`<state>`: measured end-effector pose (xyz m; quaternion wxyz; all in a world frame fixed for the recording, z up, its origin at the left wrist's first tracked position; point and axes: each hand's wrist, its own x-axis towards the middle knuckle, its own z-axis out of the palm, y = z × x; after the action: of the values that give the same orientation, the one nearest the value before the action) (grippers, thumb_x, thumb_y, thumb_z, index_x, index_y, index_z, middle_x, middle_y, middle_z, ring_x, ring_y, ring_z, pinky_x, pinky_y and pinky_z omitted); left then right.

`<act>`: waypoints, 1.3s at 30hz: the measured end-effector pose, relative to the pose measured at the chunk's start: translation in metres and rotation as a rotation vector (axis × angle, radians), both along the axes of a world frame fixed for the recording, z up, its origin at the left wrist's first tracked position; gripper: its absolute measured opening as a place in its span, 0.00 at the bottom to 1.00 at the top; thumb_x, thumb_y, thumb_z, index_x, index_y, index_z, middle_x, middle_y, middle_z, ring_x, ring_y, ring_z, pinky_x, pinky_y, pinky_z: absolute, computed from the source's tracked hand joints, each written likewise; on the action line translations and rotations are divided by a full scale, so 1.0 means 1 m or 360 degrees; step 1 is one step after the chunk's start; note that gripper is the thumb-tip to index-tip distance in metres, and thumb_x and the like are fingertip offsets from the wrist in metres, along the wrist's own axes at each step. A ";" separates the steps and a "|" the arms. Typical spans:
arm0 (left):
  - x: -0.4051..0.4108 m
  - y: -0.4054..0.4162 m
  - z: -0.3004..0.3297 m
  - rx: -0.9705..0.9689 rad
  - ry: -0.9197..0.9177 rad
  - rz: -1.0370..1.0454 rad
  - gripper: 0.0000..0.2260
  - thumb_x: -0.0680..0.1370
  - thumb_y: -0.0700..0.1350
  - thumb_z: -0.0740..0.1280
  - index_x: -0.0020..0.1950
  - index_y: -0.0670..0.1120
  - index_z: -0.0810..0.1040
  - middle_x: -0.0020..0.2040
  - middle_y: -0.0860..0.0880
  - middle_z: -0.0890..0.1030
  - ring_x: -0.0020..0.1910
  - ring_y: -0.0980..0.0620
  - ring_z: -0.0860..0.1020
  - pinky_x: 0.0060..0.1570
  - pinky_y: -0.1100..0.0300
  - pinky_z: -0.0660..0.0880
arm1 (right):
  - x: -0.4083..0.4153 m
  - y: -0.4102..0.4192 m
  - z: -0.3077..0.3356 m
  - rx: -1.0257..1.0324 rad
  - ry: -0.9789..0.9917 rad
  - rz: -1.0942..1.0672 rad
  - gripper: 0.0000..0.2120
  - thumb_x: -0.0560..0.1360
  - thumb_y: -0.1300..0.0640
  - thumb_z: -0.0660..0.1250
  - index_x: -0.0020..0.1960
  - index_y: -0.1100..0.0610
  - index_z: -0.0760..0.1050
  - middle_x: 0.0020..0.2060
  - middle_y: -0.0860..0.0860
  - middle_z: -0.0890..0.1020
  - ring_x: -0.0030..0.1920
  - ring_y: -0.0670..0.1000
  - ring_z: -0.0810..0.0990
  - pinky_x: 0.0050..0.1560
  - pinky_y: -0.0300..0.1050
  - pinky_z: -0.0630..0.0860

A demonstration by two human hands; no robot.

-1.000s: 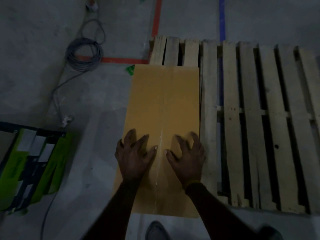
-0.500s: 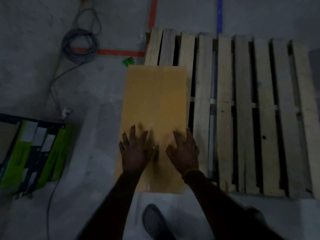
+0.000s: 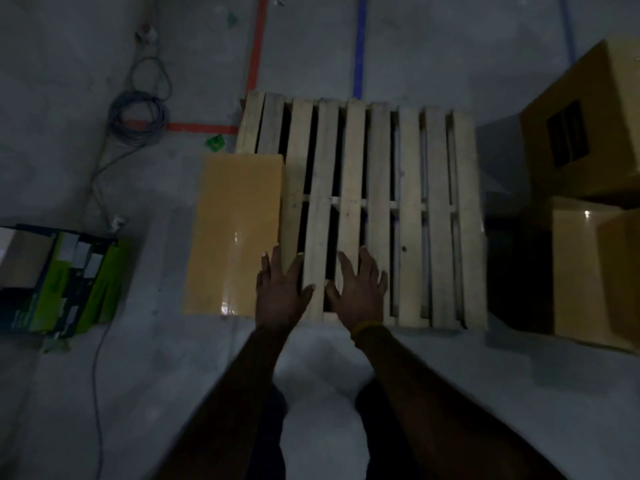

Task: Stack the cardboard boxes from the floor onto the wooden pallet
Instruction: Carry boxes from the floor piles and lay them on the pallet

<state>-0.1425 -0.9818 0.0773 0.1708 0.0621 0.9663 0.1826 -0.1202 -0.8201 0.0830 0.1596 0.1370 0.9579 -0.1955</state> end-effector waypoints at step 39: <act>0.302 0.445 0.226 0.0173 0.0258 -0.0657 0.31 0.81 0.58 0.62 0.80 0.51 0.57 0.81 0.41 0.47 0.79 0.36 0.48 0.74 0.39 0.57 | 0.402 0.430 0.263 0.0525 0.0263 -0.0658 0.31 0.78 0.42 0.63 0.78 0.47 0.59 0.77 0.59 0.57 0.77 0.63 0.55 0.73 0.69 0.54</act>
<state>0.1592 -0.5369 0.3032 0.1226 0.2822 0.9324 0.1898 0.2819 -0.3897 0.3457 0.0133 0.3372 0.9383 -0.0758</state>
